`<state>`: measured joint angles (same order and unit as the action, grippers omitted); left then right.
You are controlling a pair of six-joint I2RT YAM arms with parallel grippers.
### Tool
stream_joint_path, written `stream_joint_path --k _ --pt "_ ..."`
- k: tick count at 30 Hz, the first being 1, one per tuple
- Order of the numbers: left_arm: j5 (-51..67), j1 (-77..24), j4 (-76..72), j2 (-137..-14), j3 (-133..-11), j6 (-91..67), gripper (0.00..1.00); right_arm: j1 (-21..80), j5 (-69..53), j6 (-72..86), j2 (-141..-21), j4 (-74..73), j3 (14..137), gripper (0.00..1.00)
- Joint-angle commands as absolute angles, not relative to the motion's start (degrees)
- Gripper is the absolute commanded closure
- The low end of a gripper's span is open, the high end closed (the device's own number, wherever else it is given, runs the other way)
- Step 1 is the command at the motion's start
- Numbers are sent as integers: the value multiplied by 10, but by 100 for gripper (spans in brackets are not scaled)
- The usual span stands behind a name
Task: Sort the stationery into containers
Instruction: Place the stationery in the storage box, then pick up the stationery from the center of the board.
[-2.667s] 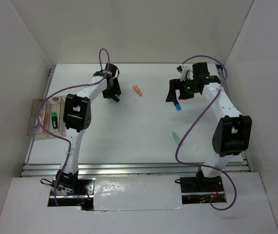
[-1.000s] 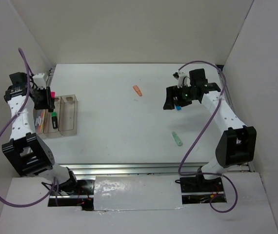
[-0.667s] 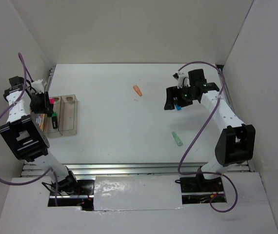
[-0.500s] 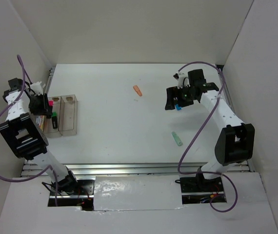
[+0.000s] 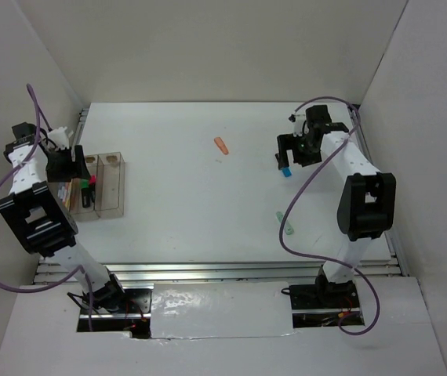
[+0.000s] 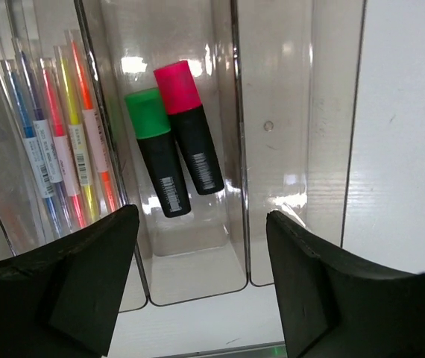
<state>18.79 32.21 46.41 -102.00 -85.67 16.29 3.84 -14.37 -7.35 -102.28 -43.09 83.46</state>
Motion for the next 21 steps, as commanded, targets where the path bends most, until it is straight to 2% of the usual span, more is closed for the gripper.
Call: stream_joint_path --k 1,5,6,7,8,11,16,21 --pt "241 322 461 -986 -882 167 18 34 -114 -91 -1049 -442 883 5" --pt "317 309 447 -918 -882 169 16 33 -111 -101 -1088 -447 930 6" --pt "325 303 443 -905 -882 168 14 33 -112 -103 -1106 -450 939 6" --pt "335 300 433 -893 -877 168 2 33 -116 -104 -1117 -456 948 7" --pt "344 289 427 -881 -875 169 1 33 -119 -105 -1127 -459 967 8" --pt "372 273 389 -829 -856 167 1 33 -125 -99 -1172 -470 1011 10" --pt "396 266 288 -745 -793 77 1 39 -134 -90 -1248 -496 1083 20" --pt "466 253 335 -744 -814 164 1 51 -112 -88 -1295 -501 1114 27"
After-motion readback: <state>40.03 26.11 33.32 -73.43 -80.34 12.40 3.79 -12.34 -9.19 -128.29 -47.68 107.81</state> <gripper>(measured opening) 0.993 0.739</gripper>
